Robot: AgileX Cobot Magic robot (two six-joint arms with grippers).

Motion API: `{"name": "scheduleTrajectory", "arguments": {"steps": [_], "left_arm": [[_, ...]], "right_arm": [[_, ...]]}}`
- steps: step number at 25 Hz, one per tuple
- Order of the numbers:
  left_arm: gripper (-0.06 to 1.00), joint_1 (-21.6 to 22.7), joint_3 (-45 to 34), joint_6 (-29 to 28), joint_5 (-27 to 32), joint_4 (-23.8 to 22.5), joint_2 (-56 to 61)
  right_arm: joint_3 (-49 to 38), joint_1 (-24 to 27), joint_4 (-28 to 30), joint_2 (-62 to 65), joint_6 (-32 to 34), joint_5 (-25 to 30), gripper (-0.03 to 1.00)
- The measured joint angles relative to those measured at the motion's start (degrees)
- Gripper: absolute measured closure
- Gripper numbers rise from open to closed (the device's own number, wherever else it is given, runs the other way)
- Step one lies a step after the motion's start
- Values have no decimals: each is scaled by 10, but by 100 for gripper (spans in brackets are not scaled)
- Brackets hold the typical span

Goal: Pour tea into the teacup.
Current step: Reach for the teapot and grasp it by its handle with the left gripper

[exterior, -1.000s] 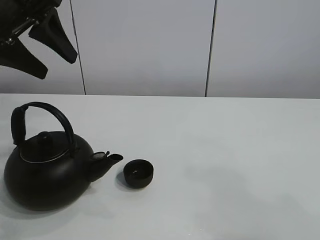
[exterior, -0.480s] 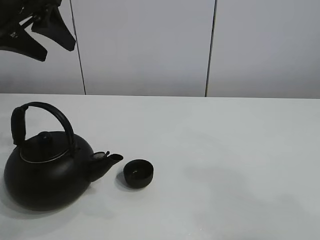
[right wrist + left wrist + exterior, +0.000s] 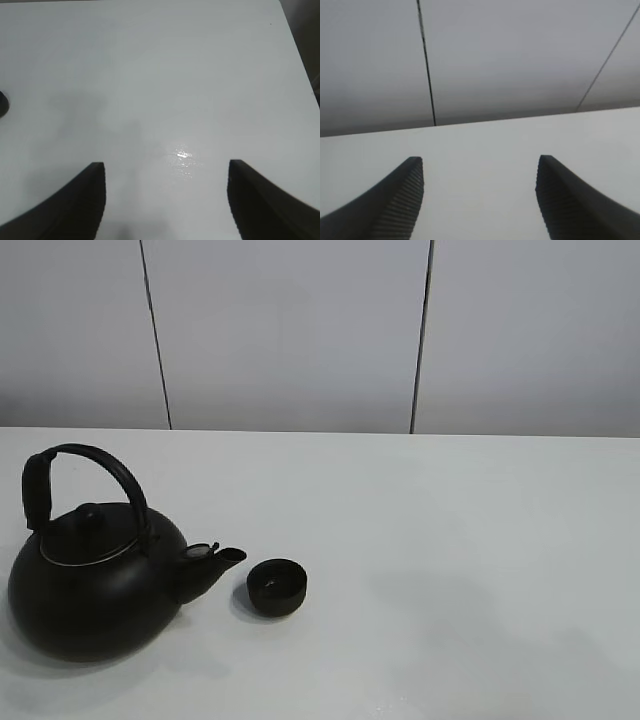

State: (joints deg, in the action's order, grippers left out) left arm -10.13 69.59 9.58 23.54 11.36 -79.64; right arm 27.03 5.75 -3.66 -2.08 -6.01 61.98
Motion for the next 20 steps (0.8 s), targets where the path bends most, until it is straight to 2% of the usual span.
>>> {"name": "scheduleTrajectory", "arguments": {"steps": [2,8,13,16,20], "left_arm": [[47,-8,-8,-56,-2,-61,35],[47,-53,-89,-196,-42,-176,140],[47,-91,-242,-299,-144,-283,237],[47,-94,-356,-323,-242,-329,292],[47,-94,-473,-320,-331,-346,314]], "right_arm": [[0,0,0,0,0,0,49],[0,0,0,0,0,0,49],[0,0,0,0,0,0,49],[0,0,0,0,0,0,49],[0,0,0,0,0,0,49]]}}
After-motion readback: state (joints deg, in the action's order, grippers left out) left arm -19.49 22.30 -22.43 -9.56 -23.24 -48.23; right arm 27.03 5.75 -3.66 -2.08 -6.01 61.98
